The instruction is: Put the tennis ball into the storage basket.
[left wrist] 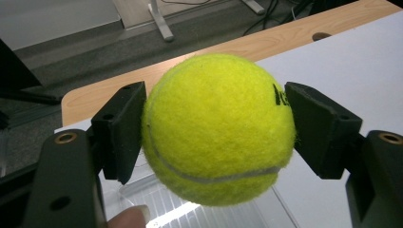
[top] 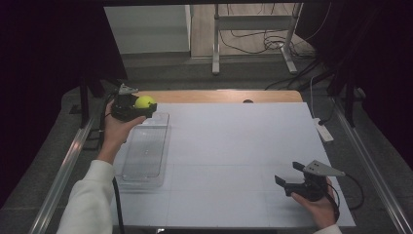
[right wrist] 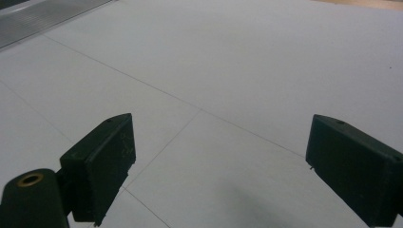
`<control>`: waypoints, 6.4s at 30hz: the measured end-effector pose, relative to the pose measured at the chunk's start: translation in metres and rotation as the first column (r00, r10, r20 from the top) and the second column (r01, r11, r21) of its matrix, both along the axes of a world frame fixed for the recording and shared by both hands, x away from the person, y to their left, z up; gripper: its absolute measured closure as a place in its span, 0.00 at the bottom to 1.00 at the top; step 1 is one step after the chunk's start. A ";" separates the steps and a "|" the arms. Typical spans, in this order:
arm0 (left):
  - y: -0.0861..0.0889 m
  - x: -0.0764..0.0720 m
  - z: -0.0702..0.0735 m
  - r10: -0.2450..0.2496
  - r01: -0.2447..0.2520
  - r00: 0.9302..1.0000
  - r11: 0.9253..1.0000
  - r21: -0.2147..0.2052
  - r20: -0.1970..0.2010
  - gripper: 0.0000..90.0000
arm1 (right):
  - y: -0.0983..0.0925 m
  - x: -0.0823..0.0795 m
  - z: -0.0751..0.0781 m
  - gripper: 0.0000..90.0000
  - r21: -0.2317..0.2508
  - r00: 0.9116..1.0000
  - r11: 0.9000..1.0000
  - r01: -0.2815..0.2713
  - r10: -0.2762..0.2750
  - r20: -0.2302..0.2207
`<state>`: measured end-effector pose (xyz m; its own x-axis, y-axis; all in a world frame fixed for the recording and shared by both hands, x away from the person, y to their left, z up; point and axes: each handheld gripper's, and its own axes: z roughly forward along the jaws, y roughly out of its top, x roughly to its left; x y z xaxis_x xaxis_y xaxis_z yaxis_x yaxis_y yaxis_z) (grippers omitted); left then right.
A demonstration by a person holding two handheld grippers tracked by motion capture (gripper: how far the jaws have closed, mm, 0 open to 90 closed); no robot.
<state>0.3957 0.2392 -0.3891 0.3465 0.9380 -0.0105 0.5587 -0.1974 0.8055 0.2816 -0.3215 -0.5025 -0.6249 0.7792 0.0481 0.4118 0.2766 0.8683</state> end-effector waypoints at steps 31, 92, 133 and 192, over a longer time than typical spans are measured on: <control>0.023 0.016 -0.022 0.087 -0.084 0.993 0.996 0.041 -0.081 0.30 | 0.000 0.001 -0.001 0.11 -0.005 1.000 1.000 0.005 -0.005 -0.003; 0.026 0.029 -0.068 0.094 -0.081 0.971 0.994 0.068 -0.219 0.30 | 0.000 0.001 -0.002 0.11 -0.010 1.000 1.000 0.006 -0.006 -0.007; 0.022 0.044 -0.101 0.167 -0.118 0.932 0.979 0.166 -0.321 0.29 | 0.000 0.001 -0.003 0.11 -0.012 1.000 1.000 0.003 -0.003 -0.007; 0.029 0.007 -0.071 0.028 -0.037 0.992 0.997 -0.067 -0.125 0.14 | 0.000 0.000 -0.003 0.11 -0.016 1.000 1.000 0.009 -0.009 -0.009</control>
